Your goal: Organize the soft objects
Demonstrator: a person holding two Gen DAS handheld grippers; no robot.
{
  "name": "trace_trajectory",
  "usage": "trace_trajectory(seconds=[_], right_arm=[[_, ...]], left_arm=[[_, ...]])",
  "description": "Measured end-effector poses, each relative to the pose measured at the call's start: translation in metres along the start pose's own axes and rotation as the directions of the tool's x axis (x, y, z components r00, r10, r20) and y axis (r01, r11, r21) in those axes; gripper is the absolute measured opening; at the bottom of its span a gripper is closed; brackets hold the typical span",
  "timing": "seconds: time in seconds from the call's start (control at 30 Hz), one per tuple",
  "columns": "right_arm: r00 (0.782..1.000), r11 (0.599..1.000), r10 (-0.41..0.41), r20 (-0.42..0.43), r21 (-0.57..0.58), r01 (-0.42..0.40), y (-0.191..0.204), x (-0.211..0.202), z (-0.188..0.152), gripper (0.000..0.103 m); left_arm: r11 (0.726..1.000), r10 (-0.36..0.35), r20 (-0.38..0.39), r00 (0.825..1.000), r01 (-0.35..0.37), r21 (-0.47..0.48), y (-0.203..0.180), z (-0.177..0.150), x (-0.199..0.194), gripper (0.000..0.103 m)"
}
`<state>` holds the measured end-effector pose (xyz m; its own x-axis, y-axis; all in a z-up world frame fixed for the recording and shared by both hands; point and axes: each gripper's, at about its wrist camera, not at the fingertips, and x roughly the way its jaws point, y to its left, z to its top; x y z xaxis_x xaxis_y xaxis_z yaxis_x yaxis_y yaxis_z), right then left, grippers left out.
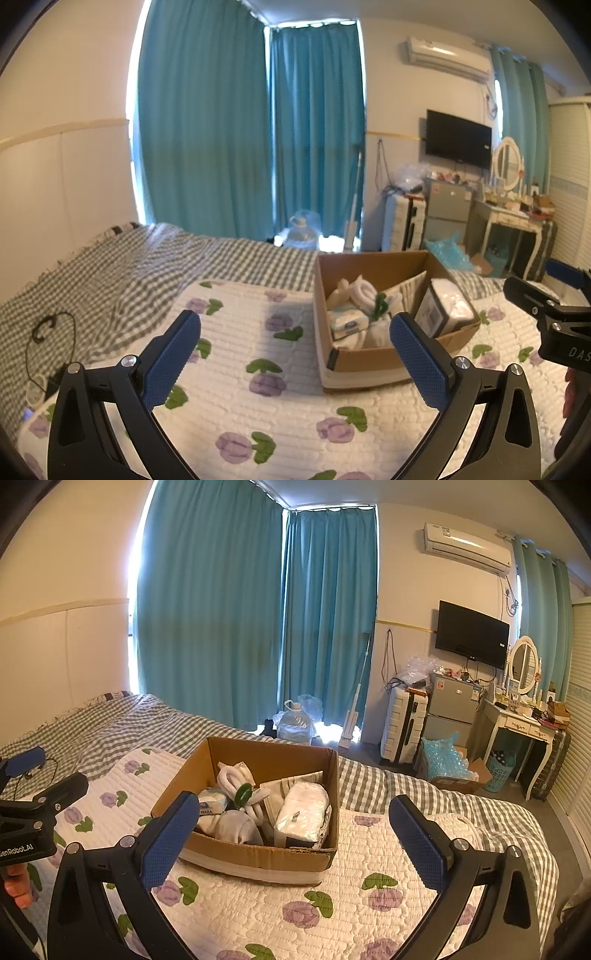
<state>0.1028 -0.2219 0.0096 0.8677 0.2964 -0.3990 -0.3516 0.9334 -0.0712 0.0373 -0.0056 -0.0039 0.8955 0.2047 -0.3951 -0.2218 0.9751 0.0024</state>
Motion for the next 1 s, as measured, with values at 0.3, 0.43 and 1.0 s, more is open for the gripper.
trace_trajectory(seconds=[0.3,0.43,1.0], right_arm=[[1.000,1.000,-0.002,-0.003,-0.001,0.002,0.0003,0.0005,-0.0012,0.103],[1.000,1.000,-0.002,-0.004,0.000,0.002,0.0003,0.0007,-0.0021,0.103],[1.000,1.000,0.000,-0.009,0.002,0.000,0.0025,0.0026,-0.0055,0.103]], left_arm=[[1.000,-0.001,-0.003,1.000,0.001,0.000,0.0013,-0.0022,0.0012,0.103],[1.000,-0.002,-0.004,1.000,0.002,-0.001,0.0015,-0.0027,0.0010,0.103],[1.000,-0.015,-0.002,1.000,0.015,-0.012,0.0049,-0.0035,0.0001,0.103]])
